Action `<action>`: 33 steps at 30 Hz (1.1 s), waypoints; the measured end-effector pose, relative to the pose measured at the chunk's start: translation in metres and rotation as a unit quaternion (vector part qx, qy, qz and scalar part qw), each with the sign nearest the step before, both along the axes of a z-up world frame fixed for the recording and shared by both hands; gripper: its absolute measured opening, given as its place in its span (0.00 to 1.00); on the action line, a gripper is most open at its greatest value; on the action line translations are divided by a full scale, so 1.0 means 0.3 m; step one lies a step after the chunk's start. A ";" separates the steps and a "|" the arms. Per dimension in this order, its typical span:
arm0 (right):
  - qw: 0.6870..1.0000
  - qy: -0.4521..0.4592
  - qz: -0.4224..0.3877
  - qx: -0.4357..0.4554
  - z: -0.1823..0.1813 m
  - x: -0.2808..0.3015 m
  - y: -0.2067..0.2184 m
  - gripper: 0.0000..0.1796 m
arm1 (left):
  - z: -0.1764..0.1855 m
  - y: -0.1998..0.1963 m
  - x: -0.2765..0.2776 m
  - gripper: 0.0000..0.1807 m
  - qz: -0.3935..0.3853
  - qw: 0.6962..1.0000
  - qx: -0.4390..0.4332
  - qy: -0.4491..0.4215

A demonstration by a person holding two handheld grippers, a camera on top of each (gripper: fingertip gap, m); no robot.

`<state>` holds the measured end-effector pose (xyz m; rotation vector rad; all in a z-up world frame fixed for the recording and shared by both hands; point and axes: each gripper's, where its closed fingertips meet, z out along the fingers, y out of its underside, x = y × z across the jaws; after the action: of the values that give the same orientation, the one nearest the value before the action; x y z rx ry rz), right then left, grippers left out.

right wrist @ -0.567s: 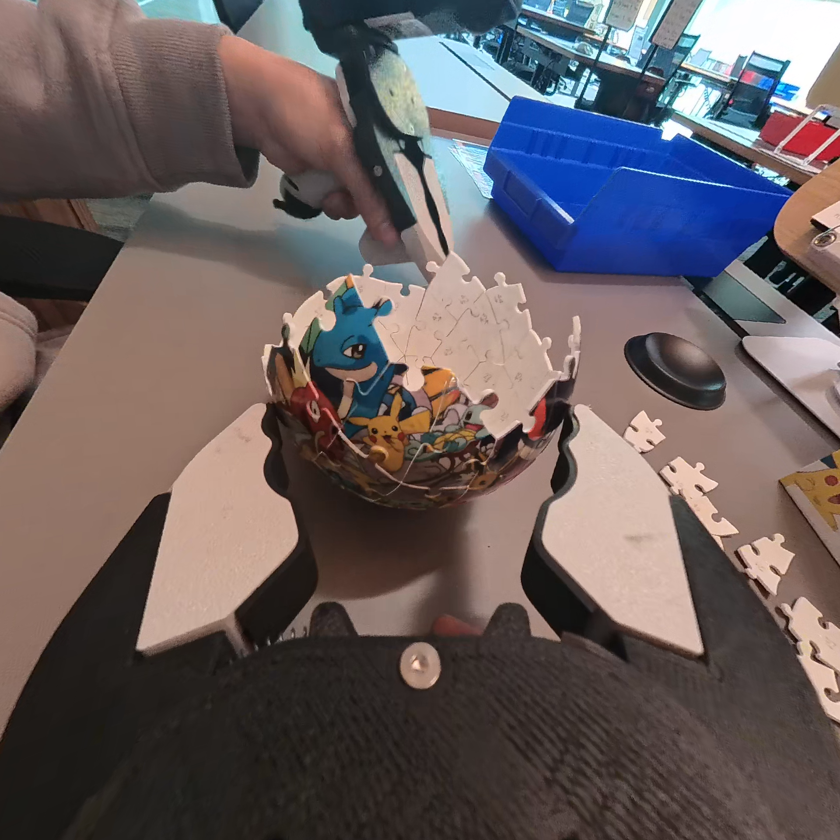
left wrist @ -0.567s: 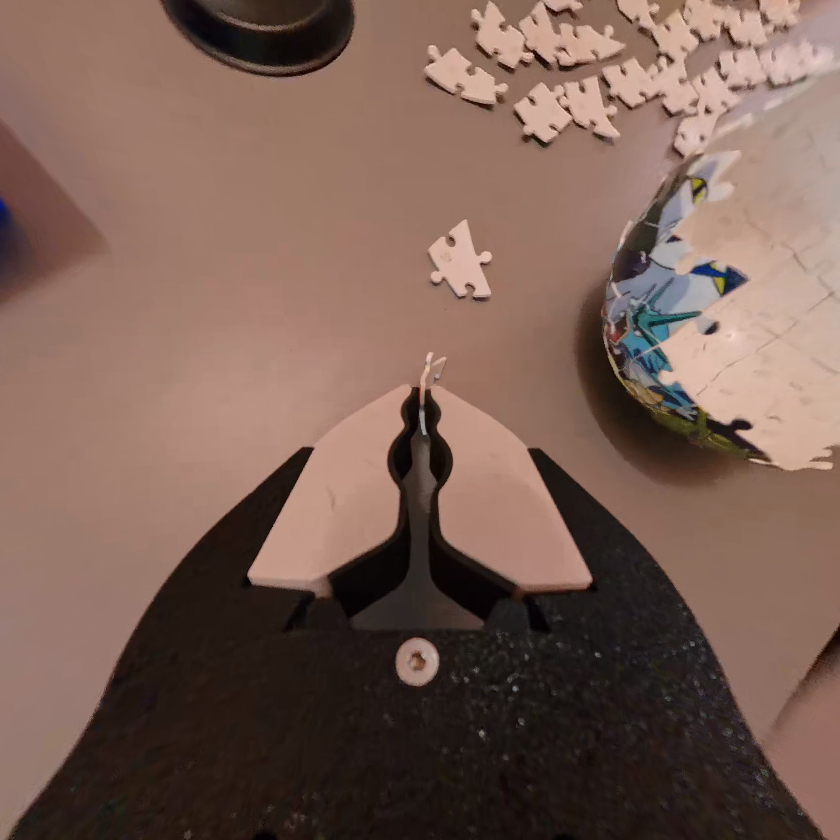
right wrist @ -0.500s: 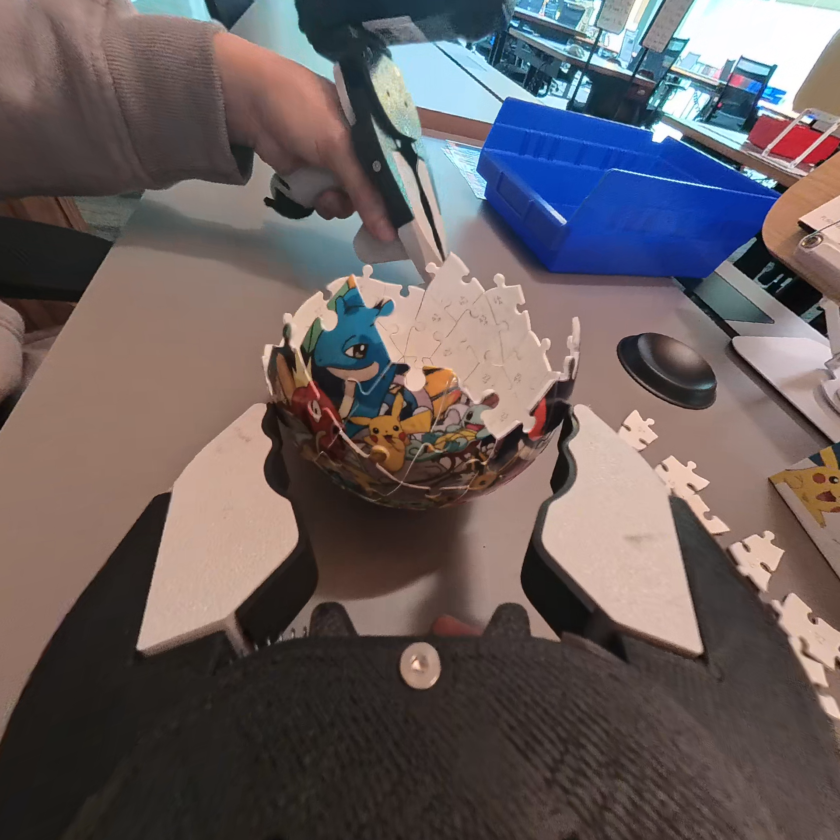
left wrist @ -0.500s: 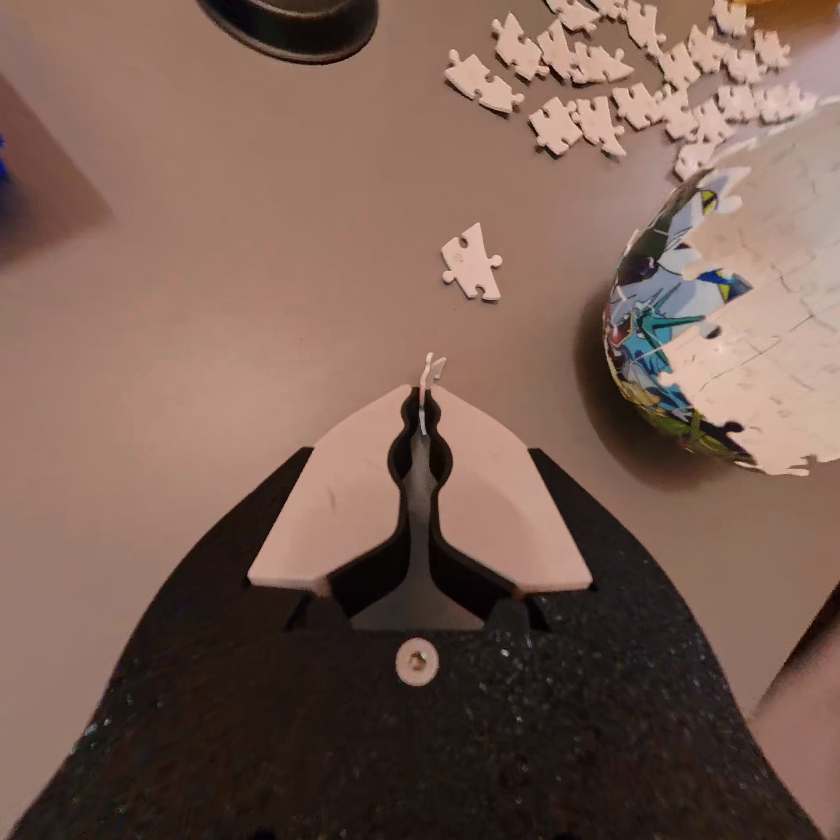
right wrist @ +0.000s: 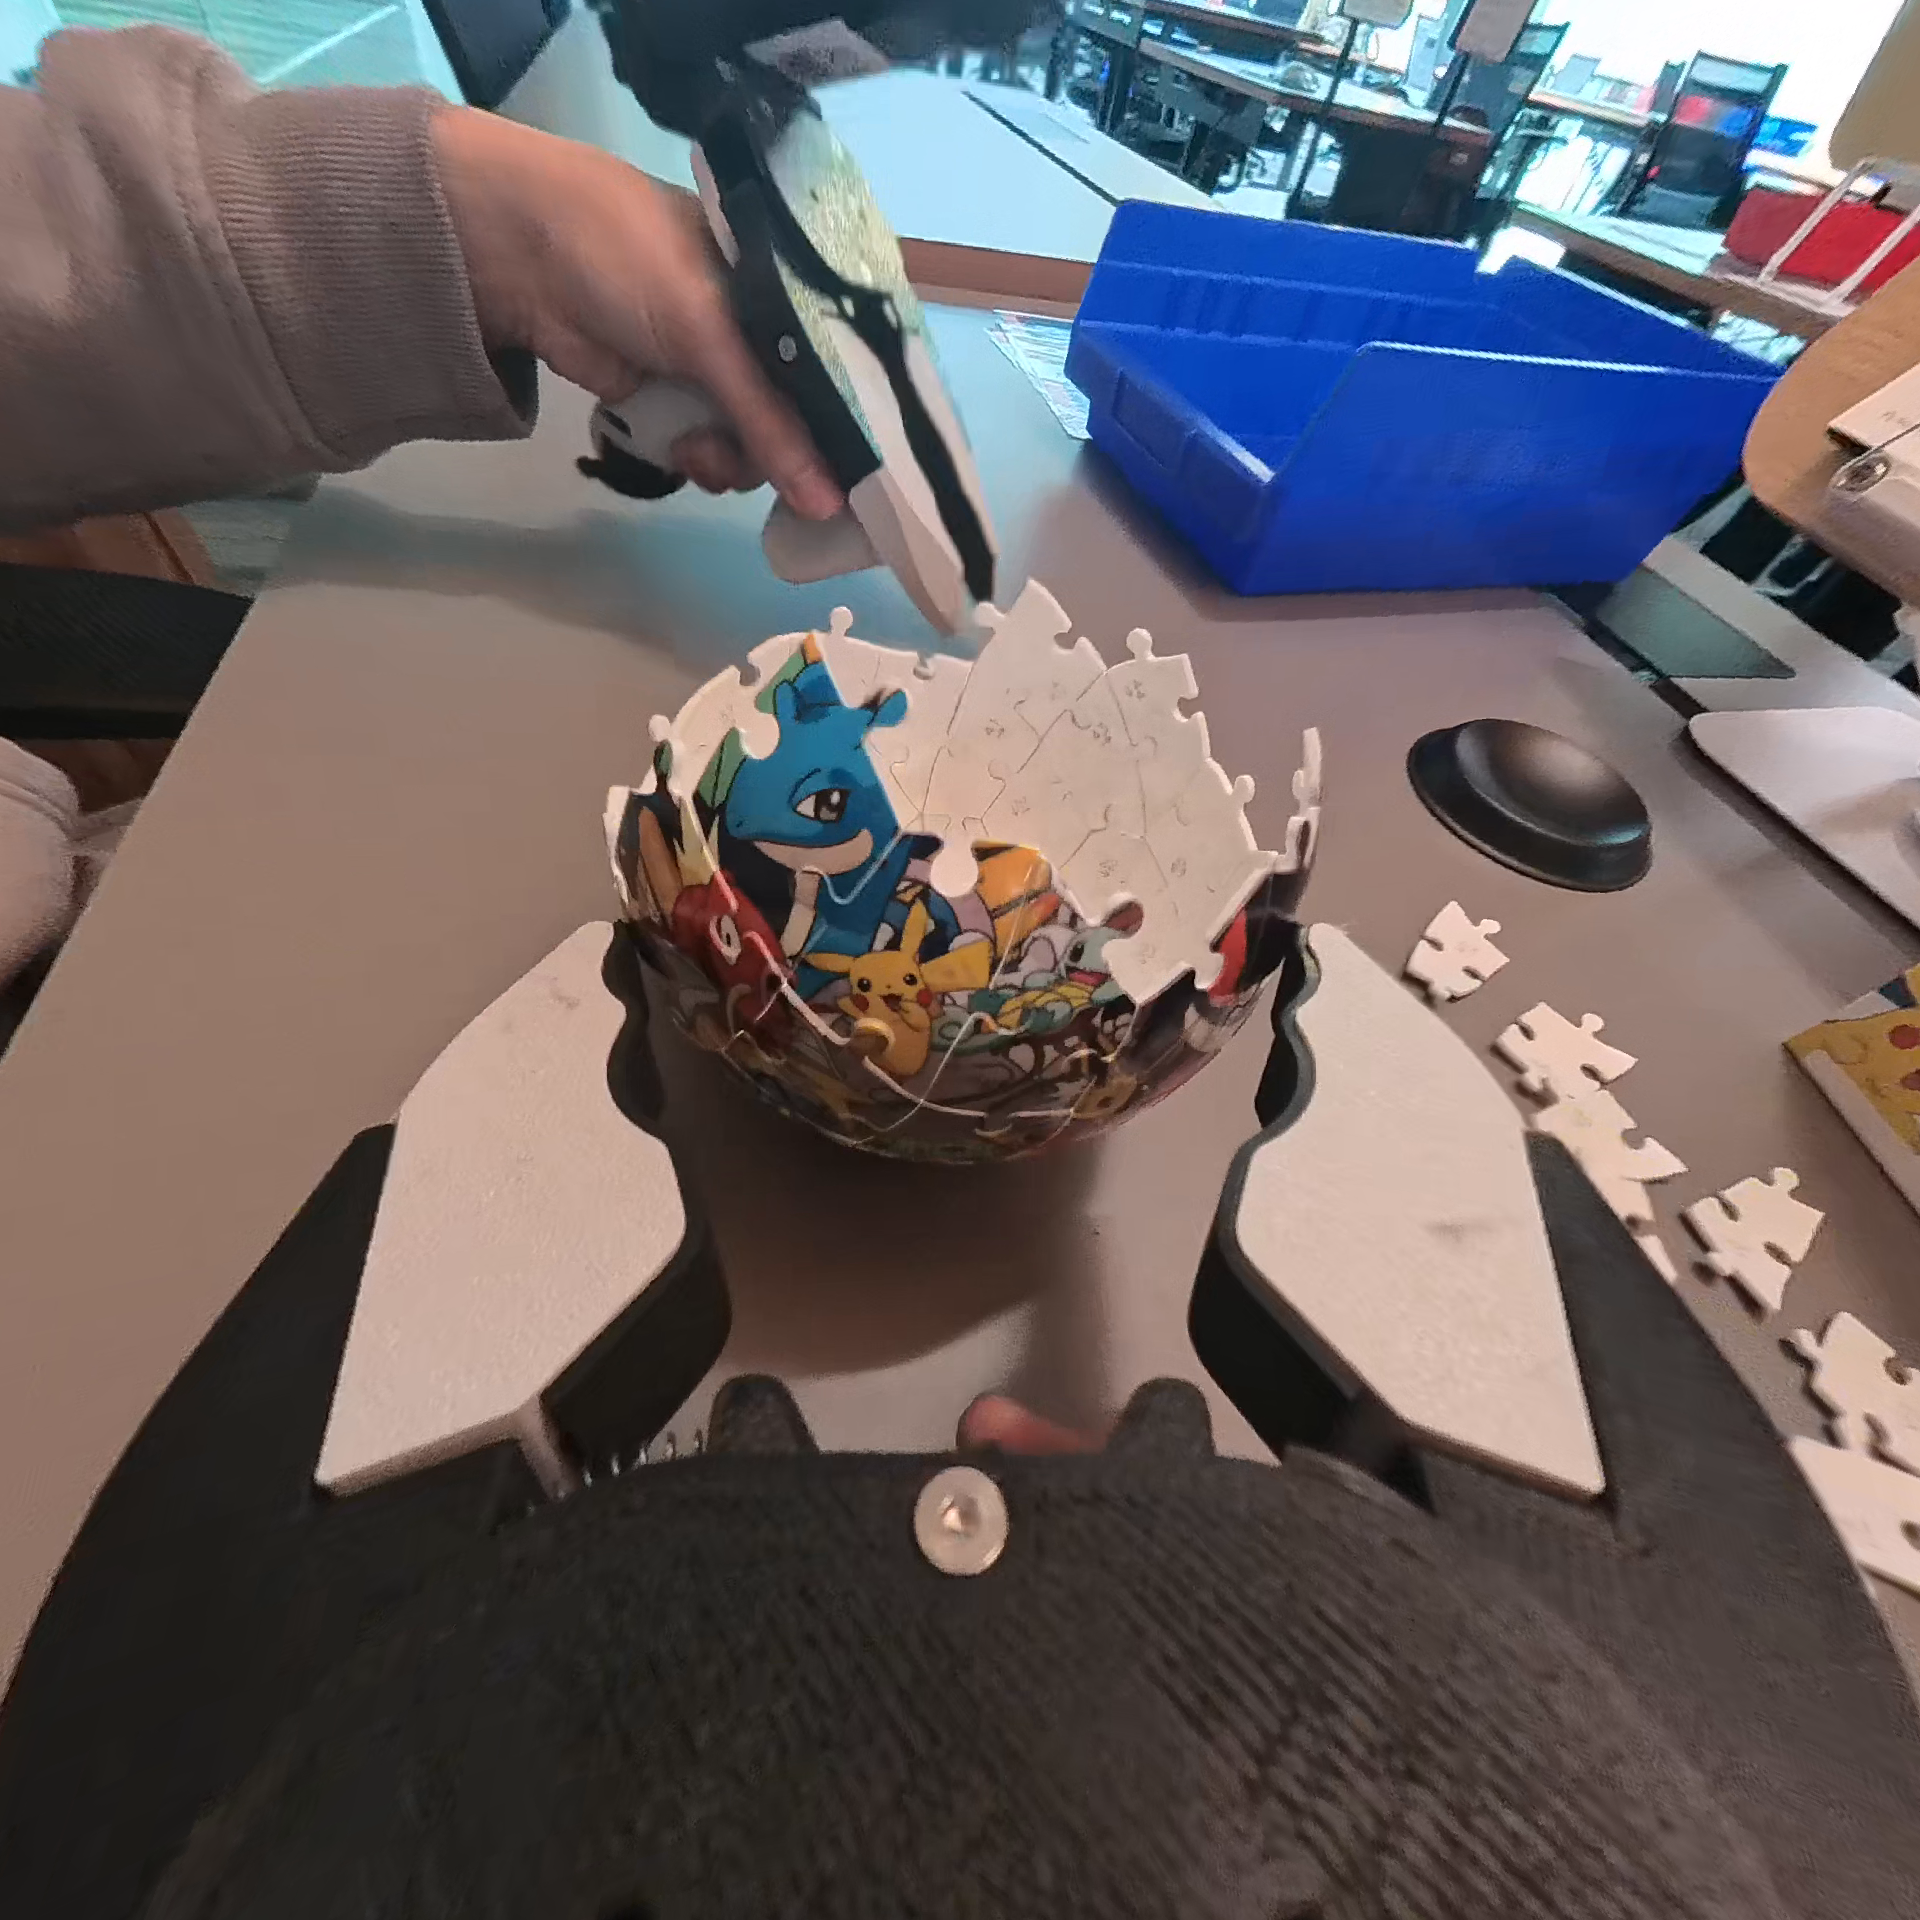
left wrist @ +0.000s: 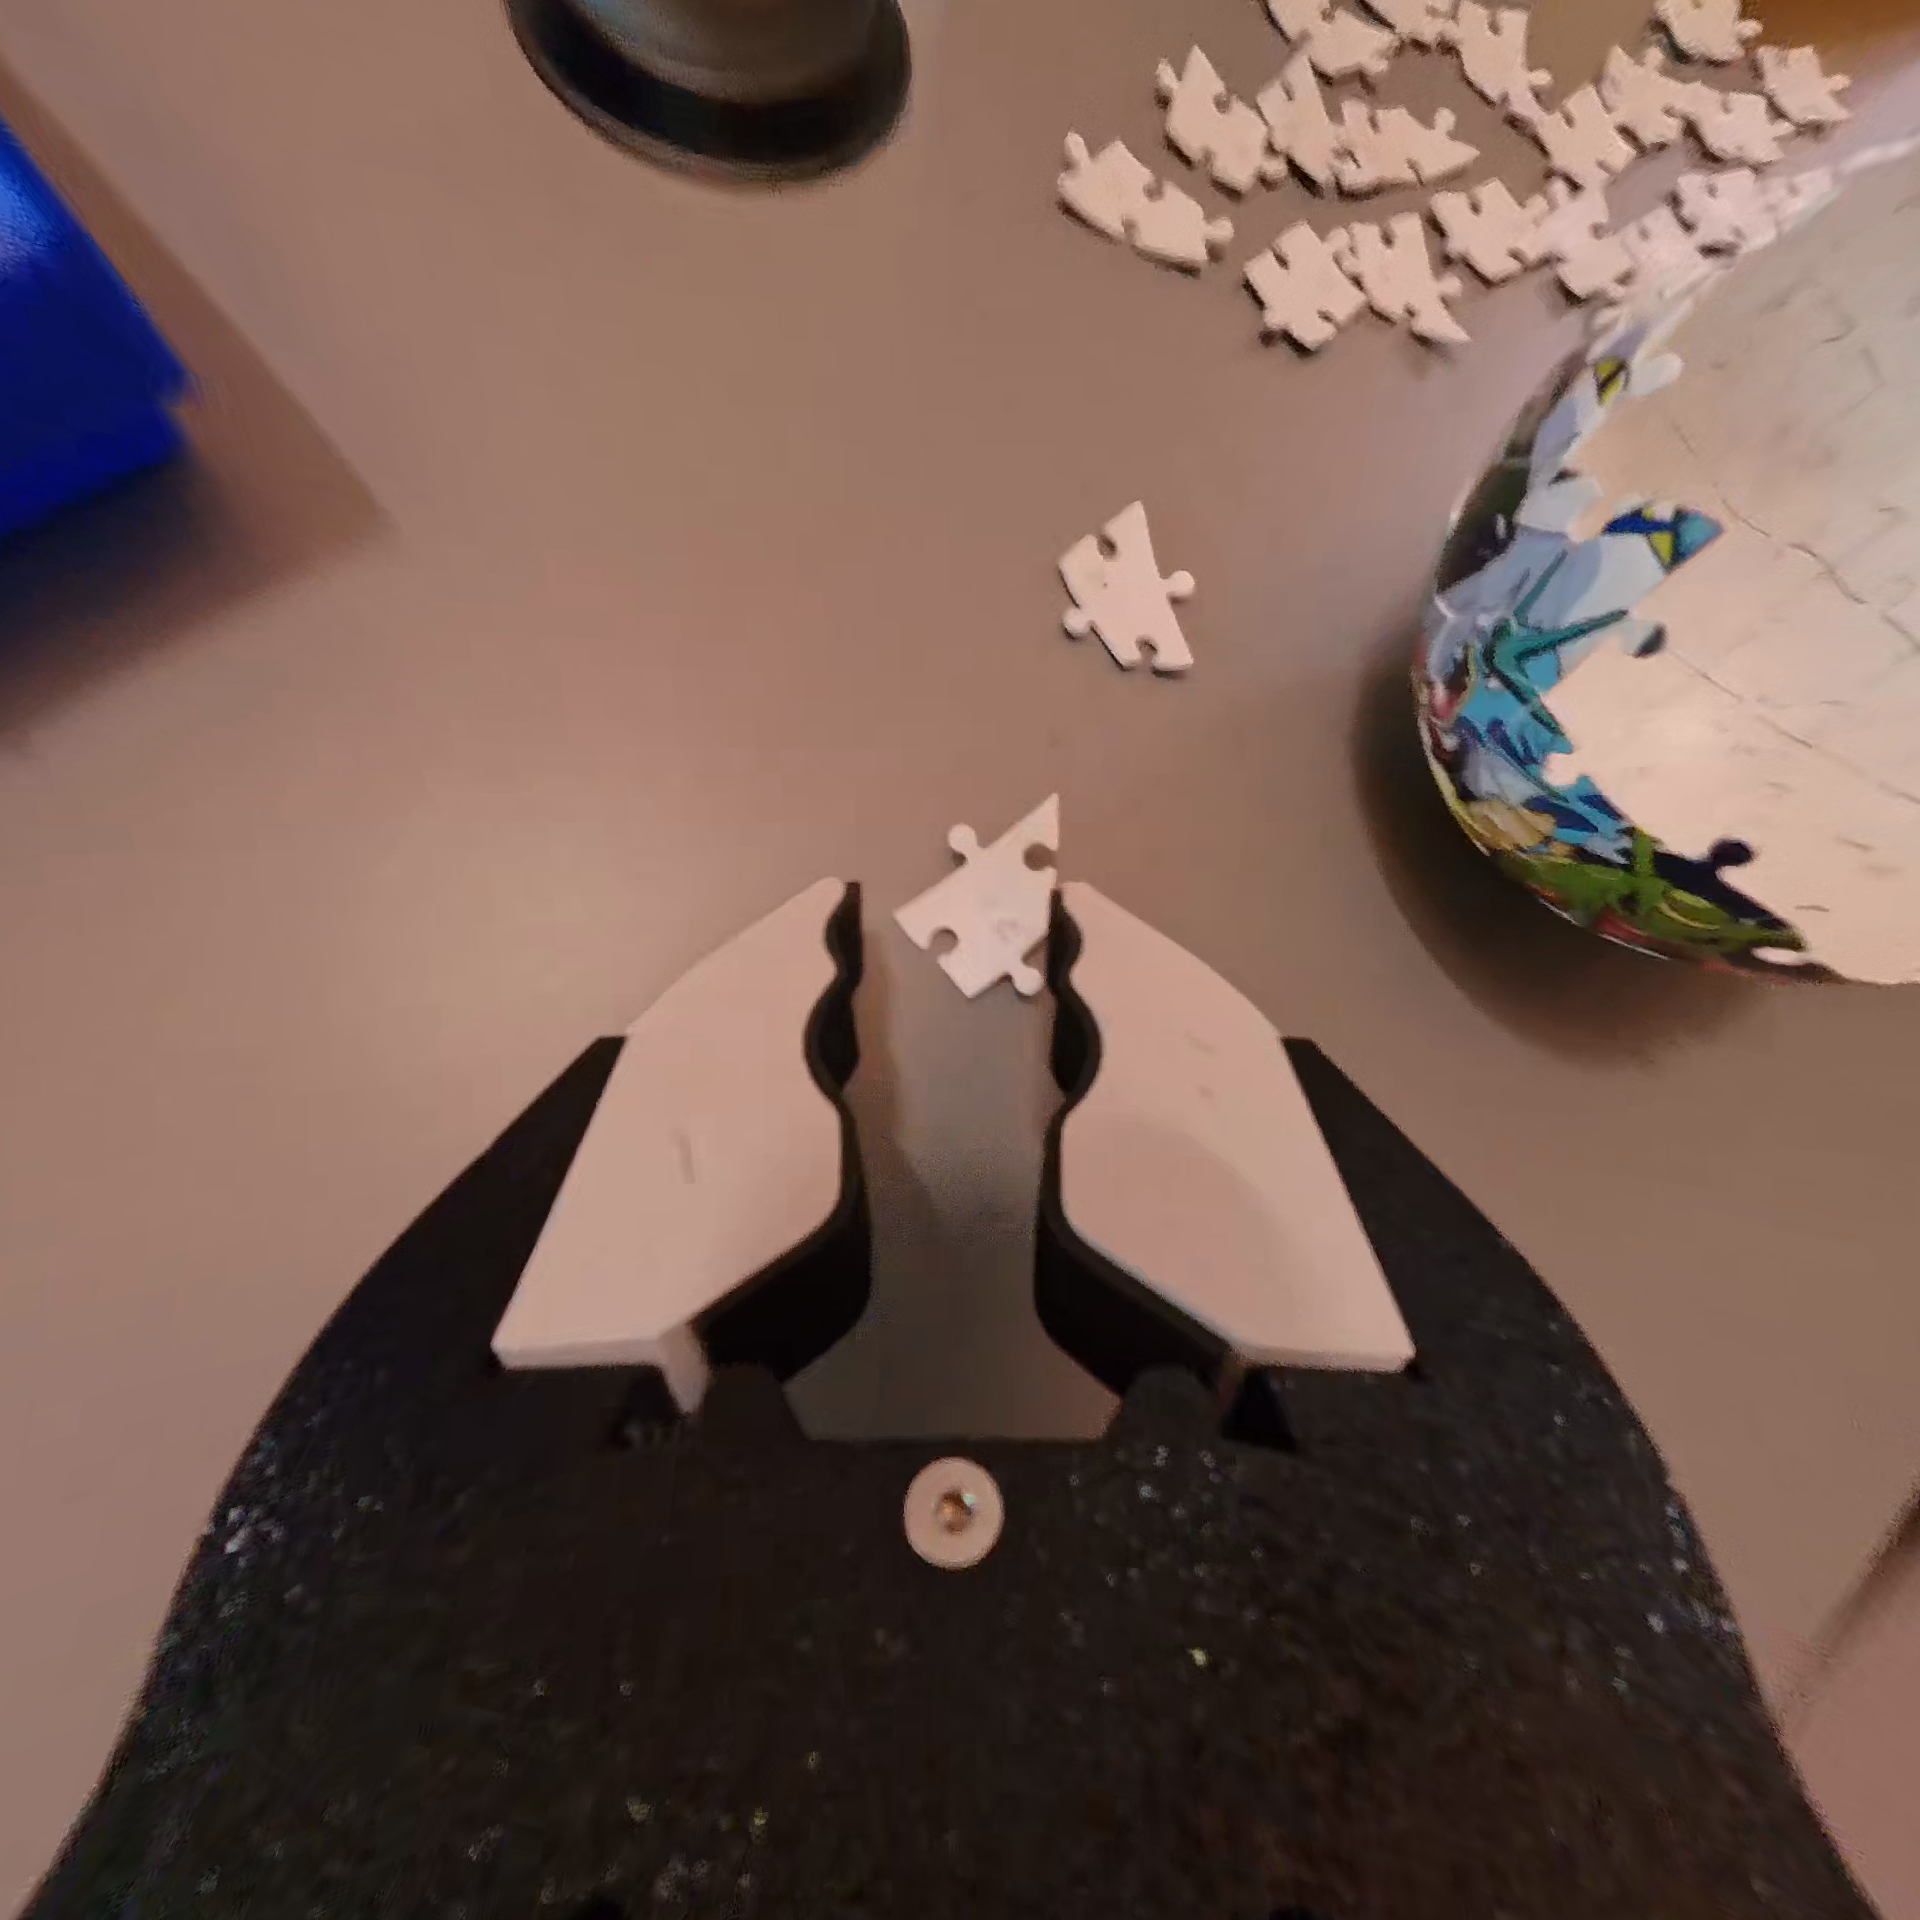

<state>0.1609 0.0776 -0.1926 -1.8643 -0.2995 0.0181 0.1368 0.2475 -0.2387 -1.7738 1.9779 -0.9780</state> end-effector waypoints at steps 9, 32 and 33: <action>0.995 0.079 0.042 -0.045 -0.008 0.000 -0.031 0.63 | 0.045 -0.338 -0.106 0.43 -0.230 0.968 0.059 -0.087; 0.991 0.056 -0.032 -0.114 -0.058 0.061 -0.103 0.66 | 0.050 -0.482 0.002 0.41 -0.177 0.976 -0.079 -0.104; 0.990 0.052 -0.050 -0.118 -0.064 0.067 -0.116 0.66 | 0.051 -0.484 0.004 0.41 -0.176 0.976 -0.085 -0.101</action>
<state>0.1809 0.0427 -0.2119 -2.1028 -0.1362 0.0855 0.1379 0.1022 -0.2233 -1.3568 2.1695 -1.4157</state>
